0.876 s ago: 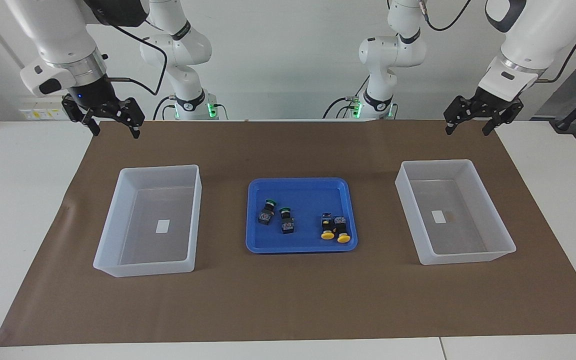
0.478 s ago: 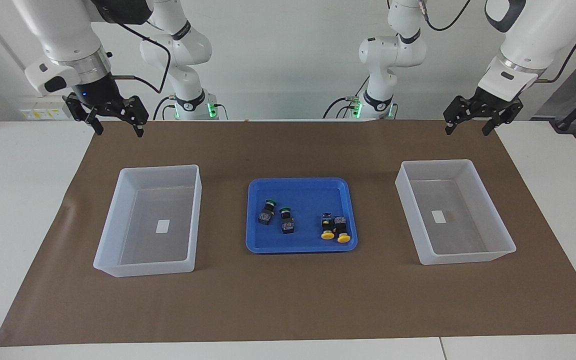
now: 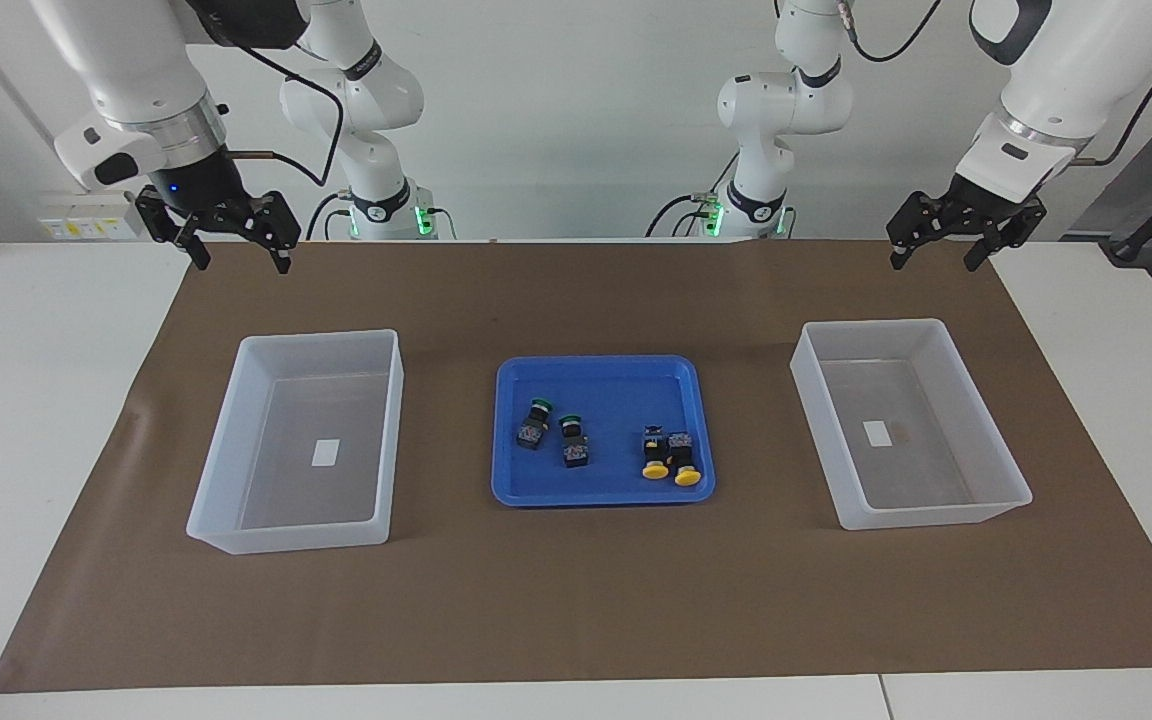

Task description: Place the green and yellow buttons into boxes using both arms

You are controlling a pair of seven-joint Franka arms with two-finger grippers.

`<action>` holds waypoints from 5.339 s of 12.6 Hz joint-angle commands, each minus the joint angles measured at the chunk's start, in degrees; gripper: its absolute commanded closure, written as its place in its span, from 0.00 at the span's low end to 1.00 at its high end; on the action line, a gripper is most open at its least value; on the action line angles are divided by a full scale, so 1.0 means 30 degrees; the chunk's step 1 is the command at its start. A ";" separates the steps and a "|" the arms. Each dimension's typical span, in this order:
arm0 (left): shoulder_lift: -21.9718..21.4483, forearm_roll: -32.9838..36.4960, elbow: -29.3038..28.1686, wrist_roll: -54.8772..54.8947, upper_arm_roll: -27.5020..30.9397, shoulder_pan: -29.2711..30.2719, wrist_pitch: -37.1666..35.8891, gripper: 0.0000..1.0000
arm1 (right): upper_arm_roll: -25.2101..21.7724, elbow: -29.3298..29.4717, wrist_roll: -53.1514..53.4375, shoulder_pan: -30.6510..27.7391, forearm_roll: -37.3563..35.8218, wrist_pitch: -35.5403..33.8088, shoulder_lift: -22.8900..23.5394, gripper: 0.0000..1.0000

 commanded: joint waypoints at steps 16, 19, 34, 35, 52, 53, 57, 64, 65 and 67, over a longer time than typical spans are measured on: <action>-0.0361 -0.0344 -0.0298 -0.0167 -0.0037 0.0130 -0.0170 0.00 | 0.2038 -0.1285 0.7872 0.6590 0.0045 0.9876 0.5988 0.00; -0.0361 -0.0344 -0.0298 -0.0167 -0.0037 0.0130 -0.0170 0.00 | 0.1979 -0.1255 0.8520 0.8085 -0.0160 1.2840 0.7776 0.00; -0.0361 -0.0344 -0.0298 -0.0167 -0.0037 0.0130 -0.0170 0.00 | 0.1979 -0.2864 1.0366 0.9144 -0.3443 1.7151 1.0829 0.30; -0.0361 -0.0344 -0.0298 -0.0167 -0.0037 0.0130 -0.0170 0.00 | 0.1979 -0.2867 1.0337 0.9115 -0.3472 1.7214 1.0829 0.69; -0.0361 -0.0344 -0.0298 -0.0167 -0.0037 0.0130 -0.0170 0.00 | 0.1979 -0.2188 -0.0313 0.0159 -0.3062 1.1208 0.5967 1.00; -0.0361 -0.0344 -0.0298 -0.0167 -0.0037 0.0130 -0.0170 0.00 | 0.2008 -0.2744 -0.1690 -0.0662 -0.2801 1.1382 0.5849 1.00; -0.0361 -0.0344 -0.0298 -0.0167 -0.0037 0.0130 -0.0199 0.00 | 0.1950 -0.5671 -0.4164 -0.2749 -0.1041 1.4390 0.5848 1.00; -0.0361 -0.0344 -0.0298 -0.0167 -0.0037 0.0130 -0.0170 0.00 | 0.1979 -0.7877 -0.4019 -0.3190 -0.1011 1.8064 0.6551 0.02; -0.0361 -0.0344 -0.0298 -0.0167 -0.0037 0.0130 -0.0170 0.00 | 0.1979 -0.7790 -0.3990 -0.3161 -0.1011 1.8035 0.6551 0.00; -0.0361 -0.0344 -0.0298 -0.0167 -0.0037 0.0130 -0.0199 0.00 | 0.2066 -0.7120 -0.3785 -0.2869 -0.1011 1.7192 0.5912 0.00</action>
